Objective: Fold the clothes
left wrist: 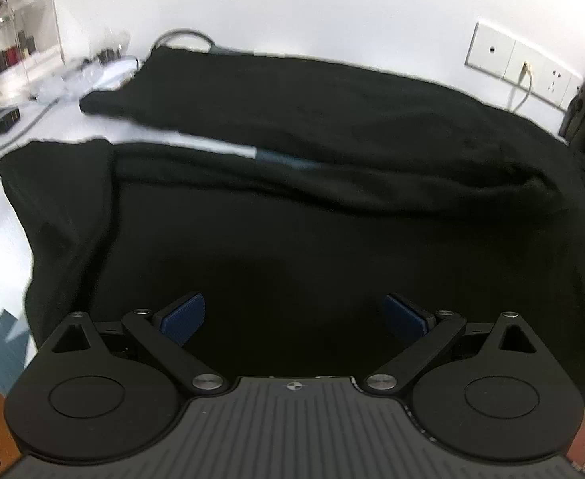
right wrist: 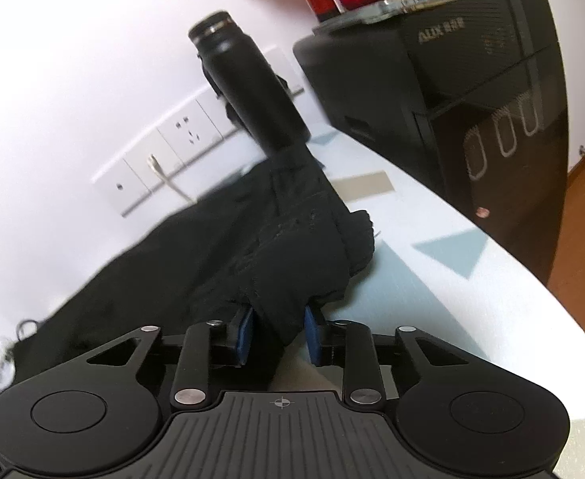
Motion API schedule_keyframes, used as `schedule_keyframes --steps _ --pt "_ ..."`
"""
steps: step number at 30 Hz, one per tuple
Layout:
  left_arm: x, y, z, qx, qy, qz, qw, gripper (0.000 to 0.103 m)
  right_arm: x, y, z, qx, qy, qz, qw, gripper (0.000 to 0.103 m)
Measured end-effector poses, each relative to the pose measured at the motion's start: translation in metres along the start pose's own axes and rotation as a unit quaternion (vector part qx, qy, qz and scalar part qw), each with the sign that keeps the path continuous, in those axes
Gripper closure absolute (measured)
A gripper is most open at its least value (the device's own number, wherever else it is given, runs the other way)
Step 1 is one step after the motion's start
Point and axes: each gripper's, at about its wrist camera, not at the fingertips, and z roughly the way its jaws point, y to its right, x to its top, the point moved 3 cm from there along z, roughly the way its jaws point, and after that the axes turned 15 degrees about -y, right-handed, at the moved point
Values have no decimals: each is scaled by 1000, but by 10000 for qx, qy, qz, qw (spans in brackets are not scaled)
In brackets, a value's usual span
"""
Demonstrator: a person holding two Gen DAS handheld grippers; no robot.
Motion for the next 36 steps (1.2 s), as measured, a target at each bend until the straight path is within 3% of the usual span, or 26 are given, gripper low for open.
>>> schedule_keyframes --steps 7,13,19,21,23,25,30,33,36 --pt "0 -8 7 -91 -180 34 9998 5 54 -52 29 177 -163 -654 9976 85" --pt "1 -21 7 -162 -224 124 9995 5 60 -108 109 -360 -935 -1547 9829 85" --pt "5 -33 9 -304 -225 165 9992 1 43 -137 149 -838 -1133 -2305 9628 83" --pt "7 -32 12 -249 -192 266 9992 0 41 -138 147 -816 -1120 -2275 9639 77" --pt "10 -27 17 -58 -191 479 9987 0 40 -140 137 -713 -1055 -2263 9657 64" --pt "13 -21 21 117 -169 665 9976 0 39 -143 127 -606 -987 -2253 9674 35" --pt "21 -17 26 124 -59 565 9983 0 54 -117 65 -119 -94 -1390 9902 24" --pt "23 -16 28 129 18 553 9984 0 62 -85 30 13 280 -637 9976 24" --pt "22 -16 28 114 90 574 9982 0 56 -50 20 -94 142 -100 9998 29"
